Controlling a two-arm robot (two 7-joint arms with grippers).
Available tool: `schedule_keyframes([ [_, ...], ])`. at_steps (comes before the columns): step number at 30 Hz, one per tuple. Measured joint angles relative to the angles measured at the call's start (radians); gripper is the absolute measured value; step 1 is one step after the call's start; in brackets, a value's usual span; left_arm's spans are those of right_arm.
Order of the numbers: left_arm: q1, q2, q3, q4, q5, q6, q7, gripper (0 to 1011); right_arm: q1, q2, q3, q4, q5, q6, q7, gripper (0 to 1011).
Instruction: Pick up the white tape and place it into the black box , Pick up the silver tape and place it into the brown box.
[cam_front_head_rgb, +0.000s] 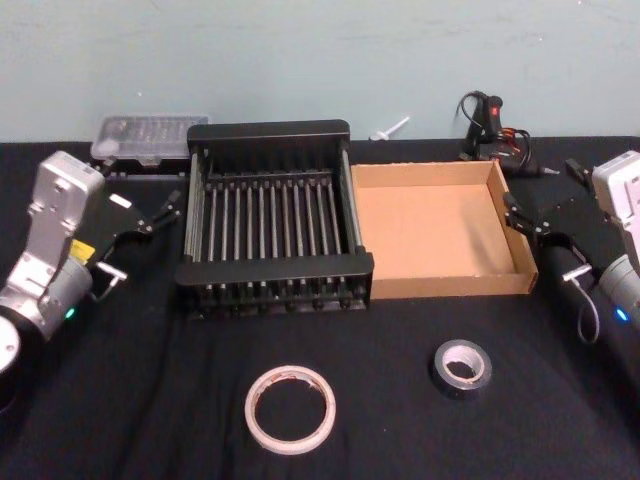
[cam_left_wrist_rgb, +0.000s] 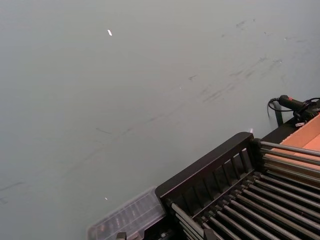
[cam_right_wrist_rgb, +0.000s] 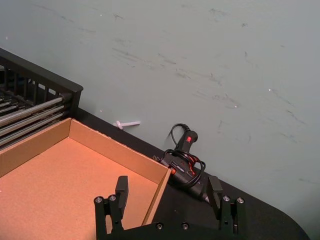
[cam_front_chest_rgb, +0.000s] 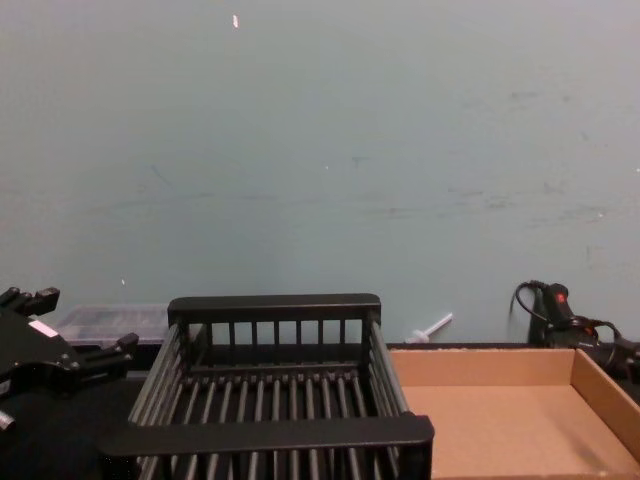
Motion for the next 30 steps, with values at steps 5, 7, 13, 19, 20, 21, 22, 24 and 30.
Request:
schedule_keyframes([
  [5,0.0,0.0,0.0,0.0,0.0,0.0,0.0,1001,0.0,0.0,0.0,0.0,0.0,0.0,0.0,1000],
  [7,0.0,0.0,0.0,0.0,0.0,0.0,0.0,1001,0.0,0.0,0.0,0.0,0.0,0.0,0.0,1000],
  [13,0.0,0.0,0.0,0.0,0.0,0.0,0.0,1001,0.0,0.0,0.0,0.0,0.0,0.0,0.0,1000],
  [19,0.0,0.0,0.0,0.0,0.0,0.0,0.0,1001,0.0,0.0,0.0,0.0,0.0,0.0,0.0,1000],
  [20,0.0,0.0,0.0,0.0,0.0,0.0,0.0,1002,0.0,0.0,0.0,0.0,0.0,0.0,0.0,1000],
  [21,0.0,0.0,0.0,0.0,0.0,0.0,0.0,1001,0.0,0.0,0.0,0.0,0.0,0.0,0.0,1000],
  [22,0.0,0.0,0.0,0.0,0.0,0.0,0.0,1001,0.0,0.0,0.0,0.0,0.0,0.0,0.0,1000],
  [24,0.0,0.0,0.0,0.0,0.0,0.0,0.0,1001,0.0,0.0,0.0,0.0,0.0,0.0,0.0,1000],
  [30,0.0,0.0,0.0,0.0,0.0,0.0,0.0,1001,0.0,0.0,0.0,0.0,0.0,0.0,0.0,1000],
])
